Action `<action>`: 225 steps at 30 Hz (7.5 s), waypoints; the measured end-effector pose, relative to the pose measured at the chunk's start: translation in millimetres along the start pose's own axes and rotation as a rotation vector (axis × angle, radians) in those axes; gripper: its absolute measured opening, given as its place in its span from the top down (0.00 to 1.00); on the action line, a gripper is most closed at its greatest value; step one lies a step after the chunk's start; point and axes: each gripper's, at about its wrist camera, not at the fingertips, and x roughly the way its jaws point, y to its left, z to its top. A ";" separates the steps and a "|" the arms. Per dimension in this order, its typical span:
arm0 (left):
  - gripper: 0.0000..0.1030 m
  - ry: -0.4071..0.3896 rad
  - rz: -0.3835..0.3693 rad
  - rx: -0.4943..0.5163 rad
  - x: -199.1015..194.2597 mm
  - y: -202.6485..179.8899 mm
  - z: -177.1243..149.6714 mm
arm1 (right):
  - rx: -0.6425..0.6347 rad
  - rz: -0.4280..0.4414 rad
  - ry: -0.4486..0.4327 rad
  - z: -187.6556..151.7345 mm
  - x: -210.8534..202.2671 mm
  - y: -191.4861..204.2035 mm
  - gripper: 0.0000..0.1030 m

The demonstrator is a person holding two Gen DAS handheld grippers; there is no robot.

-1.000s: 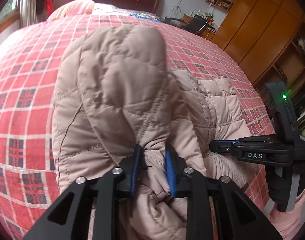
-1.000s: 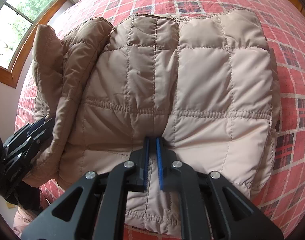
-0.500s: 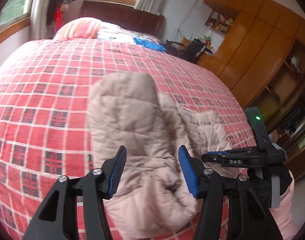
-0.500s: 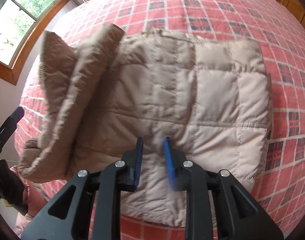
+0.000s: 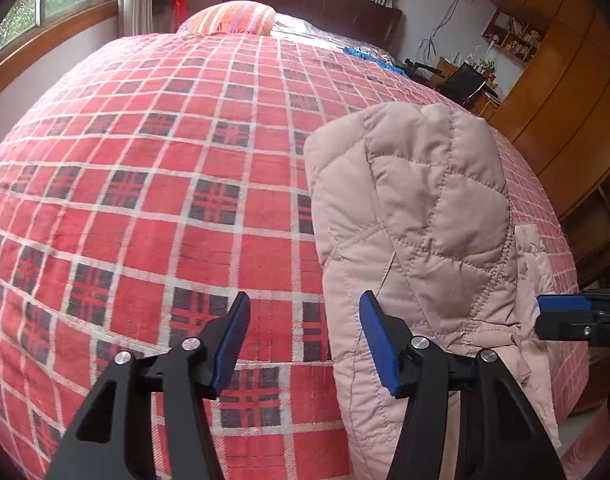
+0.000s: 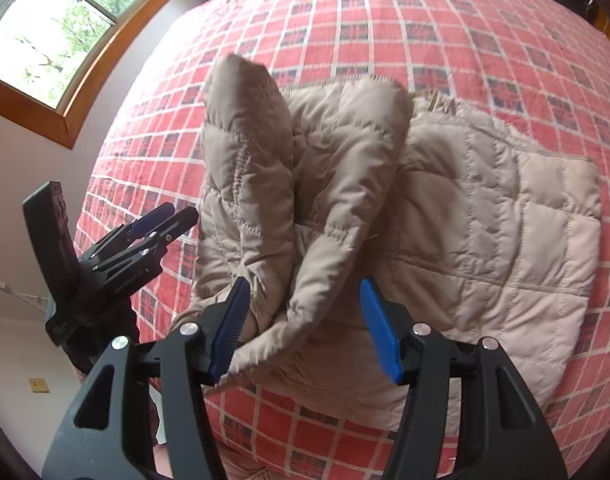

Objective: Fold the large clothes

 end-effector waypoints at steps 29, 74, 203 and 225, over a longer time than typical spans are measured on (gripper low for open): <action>0.42 0.133 -0.677 -0.137 9.0 -47.9 -12.8 | 0.020 0.055 -0.270 -31.9 -90.6 -34.1 0.91; 0.41 0.087 -0.297 0.123 13.4 -160.5 -68.6 | 0.216 0.136 -0.180 -161.0 -46.5 -154.8 0.94; 0.11 0.285 -0.656 0.034 118.5 -163.4 -2.0 | 0.378 0.553 -0.267 -145.4 56.9 -239.2 0.12; 0.51 0.010 -0.686 0.032 32.3 -136.5 32.8 | 0.116 0.482 -0.377 -101.4 -1.1 -154.9 0.60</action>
